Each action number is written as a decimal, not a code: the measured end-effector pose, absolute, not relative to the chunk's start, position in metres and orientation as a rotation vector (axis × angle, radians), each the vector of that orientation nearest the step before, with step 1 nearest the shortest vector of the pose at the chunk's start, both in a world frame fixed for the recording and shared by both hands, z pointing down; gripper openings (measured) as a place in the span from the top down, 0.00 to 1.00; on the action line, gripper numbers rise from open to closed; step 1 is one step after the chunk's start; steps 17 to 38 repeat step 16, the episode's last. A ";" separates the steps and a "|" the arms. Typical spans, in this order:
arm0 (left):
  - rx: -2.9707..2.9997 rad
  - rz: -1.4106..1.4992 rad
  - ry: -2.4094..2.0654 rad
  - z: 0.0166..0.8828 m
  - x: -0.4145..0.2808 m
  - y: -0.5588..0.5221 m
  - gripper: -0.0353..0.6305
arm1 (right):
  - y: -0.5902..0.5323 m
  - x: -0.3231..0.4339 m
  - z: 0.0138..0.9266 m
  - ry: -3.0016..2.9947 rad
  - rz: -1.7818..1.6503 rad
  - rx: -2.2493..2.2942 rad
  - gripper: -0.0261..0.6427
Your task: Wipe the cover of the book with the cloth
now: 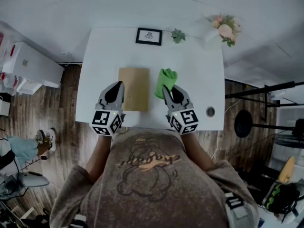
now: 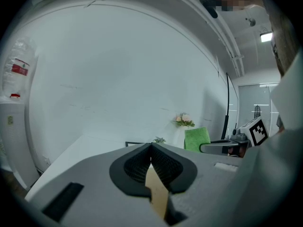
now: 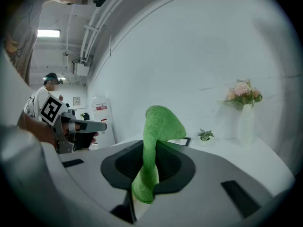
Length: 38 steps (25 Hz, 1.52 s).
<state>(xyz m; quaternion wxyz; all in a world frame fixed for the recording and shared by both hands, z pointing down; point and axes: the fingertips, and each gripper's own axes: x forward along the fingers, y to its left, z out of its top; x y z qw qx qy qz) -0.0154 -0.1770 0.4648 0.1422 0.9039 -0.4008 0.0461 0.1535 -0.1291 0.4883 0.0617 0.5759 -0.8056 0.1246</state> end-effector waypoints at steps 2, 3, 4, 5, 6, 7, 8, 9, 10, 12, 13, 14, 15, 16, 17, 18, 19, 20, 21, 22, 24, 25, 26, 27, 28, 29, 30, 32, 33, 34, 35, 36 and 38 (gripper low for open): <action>2.604 0.133 -1.158 0.465 -0.016 -0.178 0.94 | -0.130 0.153 0.489 -2.436 0.380 1.736 0.87; 2.603 0.133 -1.159 0.465 -0.016 -0.178 0.94 | -0.130 0.152 0.490 -2.435 0.382 1.734 0.87; 2.600 0.133 -1.160 0.465 -0.017 -0.179 0.94 | -0.130 0.152 0.490 -2.434 0.384 1.733 0.87; 2.598 0.132 -1.161 0.465 -0.017 -0.179 0.94 | -0.130 0.152 0.490 -2.434 0.385 1.731 0.87; 2.595 0.132 -1.162 0.465 -0.018 -0.179 0.94 | -0.130 0.151 0.490 -2.433 0.386 1.730 0.87; 2.591 0.131 -1.162 0.466 -0.018 -0.179 0.94 | -0.130 0.151 0.491 -2.432 0.388 1.728 0.87; 2.587 0.132 -1.161 0.467 -0.018 -0.179 0.94 | -0.130 0.151 0.491 -2.431 0.389 1.727 0.87; 2.583 0.133 -1.161 0.467 -0.019 -0.179 0.94 | -0.130 0.150 0.491 -2.430 0.389 1.726 0.87; 2.580 0.134 -1.161 0.468 -0.019 -0.178 0.94 | -0.130 0.150 0.492 -2.430 0.390 1.725 0.87; 2.575 0.136 -1.163 0.469 -0.020 -0.178 0.94 | -0.130 0.149 0.492 -2.431 0.392 1.723 0.87; 2.574 0.136 -1.163 0.469 -0.020 -0.178 0.94 | -0.130 0.149 0.492 -2.431 0.394 1.722 0.87; 2.573 0.135 -1.163 0.470 -0.020 -0.178 0.94 | -0.130 0.149 0.492 -2.431 0.395 1.721 0.87; 2.572 0.134 -1.163 0.470 -0.020 -0.179 0.94 | -0.131 0.149 0.493 -2.431 0.397 1.721 0.87; 2.570 0.134 -1.163 0.470 -0.020 -0.179 0.94 | -0.131 0.149 0.493 -2.431 0.399 1.722 0.87; 2.570 0.134 -1.163 0.470 -0.020 -0.179 0.94 | -0.131 0.149 0.493 -2.431 0.399 1.722 0.87; 2.570 0.134 -1.163 0.470 -0.020 -0.179 0.94 | -0.131 0.149 0.493 -2.431 0.399 1.722 0.87; 2.570 0.134 -1.163 0.470 -0.020 -0.179 0.94 | -0.131 0.149 0.493 -2.431 0.399 1.722 0.87; 2.570 0.134 -1.163 0.470 -0.020 -0.179 0.94 | -0.131 0.149 0.493 -2.431 0.399 1.722 0.87; 2.570 0.134 -1.163 0.470 -0.020 -0.179 0.94 | -0.131 0.149 0.493 -2.431 0.399 1.722 0.87; 2.570 0.134 -1.163 0.470 -0.020 -0.179 0.94 | -0.131 0.149 0.493 -2.431 0.399 1.722 0.87; 2.570 0.134 -1.163 0.470 -0.020 -0.179 0.94 | -0.131 0.149 0.493 -2.431 0.399 1.722 0.87; 2.570 0.134 -1.163 0.470 -0.020 -0.179 0.94 | -0.131 0.149 0.493 -2.431 0.399 1.722 0.87; 2.570 0.134 -1.163 0.470 -0.020 -0.179 0.94 | -0.131 0.149 0.493 -2.431 0.399 1.722 0.87; 2.570 0.134 -1.163 0.470 -0.020 -0.179 0.94 | -0.131 0.149 0.493 -2.431 0.399 1.722 0.87; 2.570 0.134 -1.163 0.470 -0.020 -0.179 0.94 | -0.131 0.149 0.493 -2.431 0.399 1.722 0.87; 2.570 0.134 -1.163 0.470 -0.020 -0.179 0.94 | -0.131 0.149 0.493 -2.431 0.399 1.722 0.87; 2.570 0.134 -1.163 0.470 -0.020 -0.179 0.94 | -0.131 0.149 0.493 -2.431 0.399 1.722 0.87; 2.570 0.134 -1.163 0.470 -0.020 -0.179 0.94 | -0.131 0.149 0.493 -2.431 0.399 1.722 0.87; 2.570 0.134 -1.163 0.470 -0.020 -0.179 0.94 | -0.131 0.149 0.493 -2.431 0.399 1.722 0.87; 2.570 0.134 -1.163 0.470 -0.020 -0.179 0.94 | -0.131 0.149 0.493 -2.431 0.399 1.722 0.87; 2.570 0.134 -1.163 0.470 -0.020 -0.179 0.94 | -0.131 0.149 0.493 -2.431 0.399 1.722 0.87; 2.570 0.134 -1.163 0.470 -0.020 -0.179 0.94 | -0.131 0.149 0.493 -2.431 0.399 1.722 0.87; 2.570 0.134 -1.163 0.470 -0.020 -0.179 0.94 | -0.131 0.149 0.493 -2.431 0.399 1.722 0.87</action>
